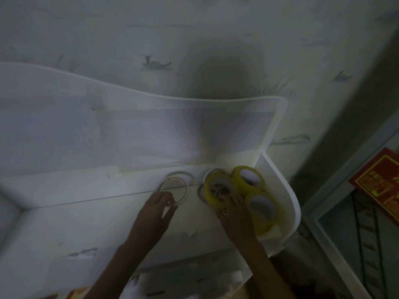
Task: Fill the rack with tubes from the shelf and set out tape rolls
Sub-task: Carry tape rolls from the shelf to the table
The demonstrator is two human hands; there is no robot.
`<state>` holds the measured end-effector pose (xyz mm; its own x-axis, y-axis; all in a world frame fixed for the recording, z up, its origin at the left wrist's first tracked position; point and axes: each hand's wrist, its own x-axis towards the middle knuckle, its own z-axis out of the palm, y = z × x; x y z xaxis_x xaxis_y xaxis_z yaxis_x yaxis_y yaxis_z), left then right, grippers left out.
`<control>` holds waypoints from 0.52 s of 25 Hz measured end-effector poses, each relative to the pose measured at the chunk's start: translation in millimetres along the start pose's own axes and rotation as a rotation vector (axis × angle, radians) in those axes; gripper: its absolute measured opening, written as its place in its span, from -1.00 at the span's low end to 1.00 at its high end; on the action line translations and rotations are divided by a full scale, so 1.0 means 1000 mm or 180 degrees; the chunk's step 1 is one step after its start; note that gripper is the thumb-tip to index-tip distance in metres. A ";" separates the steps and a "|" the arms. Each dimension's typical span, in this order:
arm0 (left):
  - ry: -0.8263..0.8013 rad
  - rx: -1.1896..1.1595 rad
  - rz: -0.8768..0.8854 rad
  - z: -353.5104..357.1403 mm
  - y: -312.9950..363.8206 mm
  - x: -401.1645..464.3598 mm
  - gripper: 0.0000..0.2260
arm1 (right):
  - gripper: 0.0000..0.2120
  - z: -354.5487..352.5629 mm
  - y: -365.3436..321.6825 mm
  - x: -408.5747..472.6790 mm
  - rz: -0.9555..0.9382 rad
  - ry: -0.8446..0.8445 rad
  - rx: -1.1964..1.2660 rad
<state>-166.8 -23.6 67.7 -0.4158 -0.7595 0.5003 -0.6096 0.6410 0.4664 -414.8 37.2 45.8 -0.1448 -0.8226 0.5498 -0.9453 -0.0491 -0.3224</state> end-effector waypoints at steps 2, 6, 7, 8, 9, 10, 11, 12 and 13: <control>0.0049 -0.0048 0.0016 -0.004 0.002 -0.001 -0.79 | -0.74 0.013 0.005 -0.001 0.0013 -0.0099 -0.0041; 0.0109 -0.0074 -0.0035 -0.012 -0.003 -0.002 -0.80 | -0.76 0.023 0.009 0.002 -0.0152 -0.0097 -0.0142; 0.0131 -0.0088 -0.0036 -0.013 -0.004 -0.002 -0.80 | -0.75 0.026 0.010 -0.001 -0.0322 -0.0104 -0.0206; 0.0144 -0.0104 -0.0035 -0.014 -0.005 -0.002 -0.82 | -0.73 0.029 0.007 -0.004 -0.0521 -0.0140 -0.0219; 0.0155 -0.0121 -0.0037 -0.015 -0.005 -0.002 -0.84 | -0.71 0.032 0.001 -0.007 -0.0717 -0.0186 -0.0141; 0.0174 -0.0129 -0.0031 -0.015 -0.005 -0.002 -0.86 | -0.70 0.035 -0.008 -0.007 -0.0836 -0.0259 0.0034; 0.0181 -0.0134 -0.0031 -0.015 -0.005 -0.002 -0.87 | -0.73 0.037 -0.020 -0.006 -0.0861 -0.0325 0.0262; 0.0175 -0.0139 -0.0040 -0.016 -0.005 0.000 -0.86 | -0.78 0.038 -0.031 -0.005 -0.0851 -0.0389 0.0502; 0.0149 -0.0142 -0.0058 -0.017 -0.006 0.001 -0.84 | -0.81 0.040 -0.042 -0.002 -0.0861 -0.0444 0.0693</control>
<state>-152.3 -26.6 77.5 -0.3722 -0.7658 0.5244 -0.5857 0.6321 0.5073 -363.0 18.7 27.1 0.1571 -0.8320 0.5321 -0.8575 -0.3822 -0.3445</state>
